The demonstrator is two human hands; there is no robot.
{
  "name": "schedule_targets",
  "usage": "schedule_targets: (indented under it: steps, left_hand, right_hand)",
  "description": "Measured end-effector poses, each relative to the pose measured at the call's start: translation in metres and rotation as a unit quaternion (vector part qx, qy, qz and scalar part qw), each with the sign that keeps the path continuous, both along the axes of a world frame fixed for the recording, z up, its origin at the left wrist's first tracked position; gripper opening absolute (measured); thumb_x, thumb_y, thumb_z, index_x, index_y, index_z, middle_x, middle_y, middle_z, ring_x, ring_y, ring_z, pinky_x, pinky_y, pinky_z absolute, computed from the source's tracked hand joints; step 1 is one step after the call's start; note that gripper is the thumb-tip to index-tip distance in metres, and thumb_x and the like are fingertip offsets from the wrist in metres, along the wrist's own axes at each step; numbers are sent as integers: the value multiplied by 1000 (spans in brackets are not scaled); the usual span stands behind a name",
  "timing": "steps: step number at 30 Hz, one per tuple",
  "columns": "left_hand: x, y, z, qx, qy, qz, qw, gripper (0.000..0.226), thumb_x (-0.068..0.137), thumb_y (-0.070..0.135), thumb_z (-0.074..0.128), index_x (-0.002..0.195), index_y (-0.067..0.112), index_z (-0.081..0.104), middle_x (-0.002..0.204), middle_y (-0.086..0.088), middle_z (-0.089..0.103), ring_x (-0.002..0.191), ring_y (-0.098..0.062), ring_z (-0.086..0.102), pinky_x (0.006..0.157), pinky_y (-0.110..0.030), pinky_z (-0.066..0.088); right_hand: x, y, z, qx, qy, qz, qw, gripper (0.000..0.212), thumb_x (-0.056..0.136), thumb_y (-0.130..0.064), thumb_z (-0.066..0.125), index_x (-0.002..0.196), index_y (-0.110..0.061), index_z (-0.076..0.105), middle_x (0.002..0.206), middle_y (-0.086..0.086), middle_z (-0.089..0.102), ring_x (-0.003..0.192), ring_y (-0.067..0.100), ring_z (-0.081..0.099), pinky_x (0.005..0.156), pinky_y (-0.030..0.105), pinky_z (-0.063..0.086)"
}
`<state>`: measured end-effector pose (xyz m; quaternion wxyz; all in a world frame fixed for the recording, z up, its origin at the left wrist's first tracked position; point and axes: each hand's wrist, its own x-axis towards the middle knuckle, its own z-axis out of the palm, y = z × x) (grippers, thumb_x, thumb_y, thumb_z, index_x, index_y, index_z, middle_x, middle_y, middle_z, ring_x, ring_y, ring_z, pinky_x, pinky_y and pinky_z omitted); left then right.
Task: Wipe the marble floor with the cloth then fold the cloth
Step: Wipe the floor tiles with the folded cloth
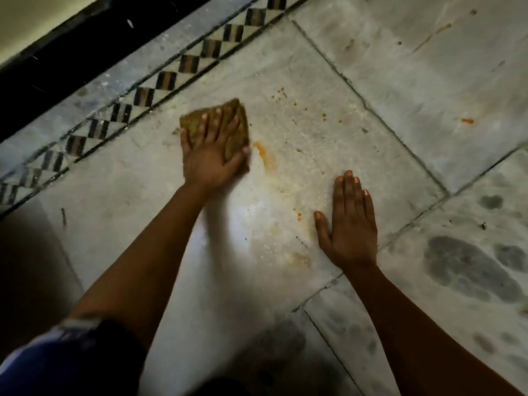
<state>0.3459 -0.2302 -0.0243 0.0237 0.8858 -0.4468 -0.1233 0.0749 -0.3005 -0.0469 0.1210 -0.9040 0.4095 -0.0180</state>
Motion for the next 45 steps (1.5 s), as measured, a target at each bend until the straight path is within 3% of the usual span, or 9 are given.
schedule_targets:
  steps: [4, 8, 12, 17, 23, 27, 35, 41, 45]
  left_hand:
    - [-42, -42, -4, 33, -45, -94, 994, 79, 82, 64, 12, 149, 24, 2, 158, -9, 4, 145, -30, 0, 111, -56, -6]
    - [-87, 37, -4, 4, -44, -266, 963, 74, 84, 60, 33, 149, 28, 18, 156, -8, 16, 144, -27, 12, 113, -54, 6]
    - [-34, 61, -6, 7, -27, -196, 980, 78, 79, 65, 29, 148, 29, 20, 156, -6, 14, 144, -29, 12, 113, -47, 2]
    - [-6, -34, -5, 24, -35, -25, 999, 72, 83, 62, 18, 149, 35, 4, 159, -1, -1, 145, -23, -2, 113, -52, -5]
    - [-103, 34, -5, -10, -9, -187, 982, 74, 83, 54, 26, 149, 24, 15, 157, -7, 15, 145, -23, 8, 114, -48, 1]
    - [-72, 58, -3, -5, 4, -239, 971, 69, 84, 54, 30, 147, 27, 22, 155, -3, 22, 143, -17, 16, 114, -45, 6]
    - [16, -55, 1, 35, 38, -25, 998, 65, 95, 51, 28, 149, 28, -1, 159, 1, -5, 145, -17, -5, 114, -44, -9]
    - [-99, 75, -1, 9, 17, -172, 985, 72, 87, 57, 25, 149, 24, 8, 157, -5, 7, 145, -21, 5, 114, -44, -3]
    - [-44, 64, -2, 16, 31, -171, 985, 72, 85, 58, 25, 147, 24, 13, 155, -8, 14, 143, -26, 14, 112, -47, 6]
  right_hand:
    - [0, 0, 0, 4, 6, 0, 1000, 71, 93, -45, 29, 148, -4, 16, 156, 15, 15, 145, 25, 12, 117, 36, 8]
    - [0, -1, 1, 8, 9, 2, 1000, 70, 93, -45, 29, 148, -3, 17, 155, 16, 15, 144, 25, 12, 117, 37, 8]
    - [1, -1, 1, 8, 3, -2, 1000, 70, 93, -44, 30, 148, -2, 18, 155, 17, 15, 144, 25, 12, 117, 37, 10]
    - [0, 0, 1, 7, -2, -1, 1000, 70, 93, -45, 30, 148, -2, 18, 155, 16, 15, 144, 25, 12, 117, 36, 8]
    - [1, -1, 2, 8, -3, -2, 1000, 71, 92, -45, 29, 147, -3, 19, 155, 17, 17, 144, 26, 14, 117, 36, 9]
    - [1, -1, 1, 7, -5, -4, 1000, 71, 92, -45, 29, 148, -3, 18, 155, 16, 16, 144, 25, 13, 117, 35, 8]
    - [-1, 1, 1, 5, -18, 2, 1000, 69, 93, -45, 28, 147, -3, 19, 154, 17, 19, 143, 26, 16, 116, 34, 7]
    - [-1, -1, 1, 6, -17, 3, 1000, 70, 93, -45, 29, 147, -1, 21, 154, 18, 21, 143, 28, 19, 116, 37, 10]
    - [0, -1, 1, 5, -14, 2, 1000, 70, 93, -44, 30, 147, -1, 20, 154, 18, 20, 143, 28, 17, 117, 36, 10]
